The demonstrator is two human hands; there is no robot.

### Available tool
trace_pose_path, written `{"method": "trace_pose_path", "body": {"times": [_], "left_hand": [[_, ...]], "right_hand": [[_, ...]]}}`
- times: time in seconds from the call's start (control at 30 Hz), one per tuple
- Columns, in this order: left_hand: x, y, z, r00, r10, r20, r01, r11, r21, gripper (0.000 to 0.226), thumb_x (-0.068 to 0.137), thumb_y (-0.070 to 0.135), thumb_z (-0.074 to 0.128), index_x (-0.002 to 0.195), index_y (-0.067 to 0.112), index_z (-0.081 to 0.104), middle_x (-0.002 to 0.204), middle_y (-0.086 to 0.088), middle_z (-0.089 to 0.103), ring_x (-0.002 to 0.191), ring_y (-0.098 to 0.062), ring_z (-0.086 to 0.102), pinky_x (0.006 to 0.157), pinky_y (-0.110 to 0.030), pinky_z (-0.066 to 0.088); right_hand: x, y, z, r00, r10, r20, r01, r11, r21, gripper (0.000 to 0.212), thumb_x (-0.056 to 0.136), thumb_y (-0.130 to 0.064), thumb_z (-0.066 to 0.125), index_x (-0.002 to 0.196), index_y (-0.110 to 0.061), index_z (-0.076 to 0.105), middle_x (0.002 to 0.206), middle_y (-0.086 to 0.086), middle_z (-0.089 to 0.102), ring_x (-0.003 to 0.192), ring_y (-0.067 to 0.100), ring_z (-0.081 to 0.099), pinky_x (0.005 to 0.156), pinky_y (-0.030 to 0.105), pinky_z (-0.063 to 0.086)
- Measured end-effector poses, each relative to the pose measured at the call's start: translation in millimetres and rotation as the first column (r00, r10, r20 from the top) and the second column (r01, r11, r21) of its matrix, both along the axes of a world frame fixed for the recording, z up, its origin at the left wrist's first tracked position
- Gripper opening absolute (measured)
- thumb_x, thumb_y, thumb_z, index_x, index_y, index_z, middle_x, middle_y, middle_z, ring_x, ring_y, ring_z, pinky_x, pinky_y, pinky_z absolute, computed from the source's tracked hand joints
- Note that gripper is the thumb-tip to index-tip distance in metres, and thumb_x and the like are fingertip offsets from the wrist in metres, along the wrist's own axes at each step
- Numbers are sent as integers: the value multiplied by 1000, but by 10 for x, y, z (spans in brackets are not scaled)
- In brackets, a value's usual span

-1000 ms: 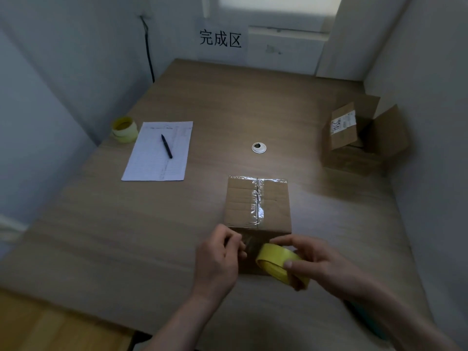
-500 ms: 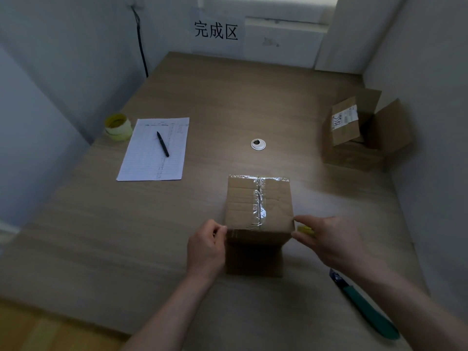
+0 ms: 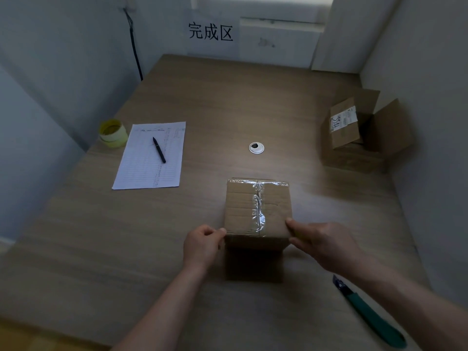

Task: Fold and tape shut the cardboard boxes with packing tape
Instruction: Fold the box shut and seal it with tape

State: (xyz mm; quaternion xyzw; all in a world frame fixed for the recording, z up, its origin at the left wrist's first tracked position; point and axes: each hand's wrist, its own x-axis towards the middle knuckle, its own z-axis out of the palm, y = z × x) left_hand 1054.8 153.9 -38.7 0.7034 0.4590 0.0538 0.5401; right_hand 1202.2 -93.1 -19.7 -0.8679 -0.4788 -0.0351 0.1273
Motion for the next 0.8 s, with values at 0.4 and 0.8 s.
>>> {"method": "trace_pose_path", "body": {"times": [0.4, 0.8], "left_hand": [[460, 31, 69, 495, -750, -439, 710, 58, 701, 76, 78, 58, 69, 141, 19, 51, 154, -20, 30, 141, -52, 19, 102, -61, 39], [648, -56, 122, 330, -700, -633, 777, -179, 603, 74, 81, 65, 53, 141, 25, 36, 161, -14, 11, 148, -40, -2, 114, -61, 6]], "right_hand": [[114, 28, -35, 994, 94, 64, -97, 995, 39, 56, 63, -38, 92, 112, -17, 75, 75, 0, 74, 53, 25, 66, 38, 27, 47], [-7, 78, -55, 999, -6, -45, 6, 1000, 16, 57, 63, -41, 91, 110, -16, 73, 83, 4, 74, 62, 28, 68, 45, 31, 52]]}}
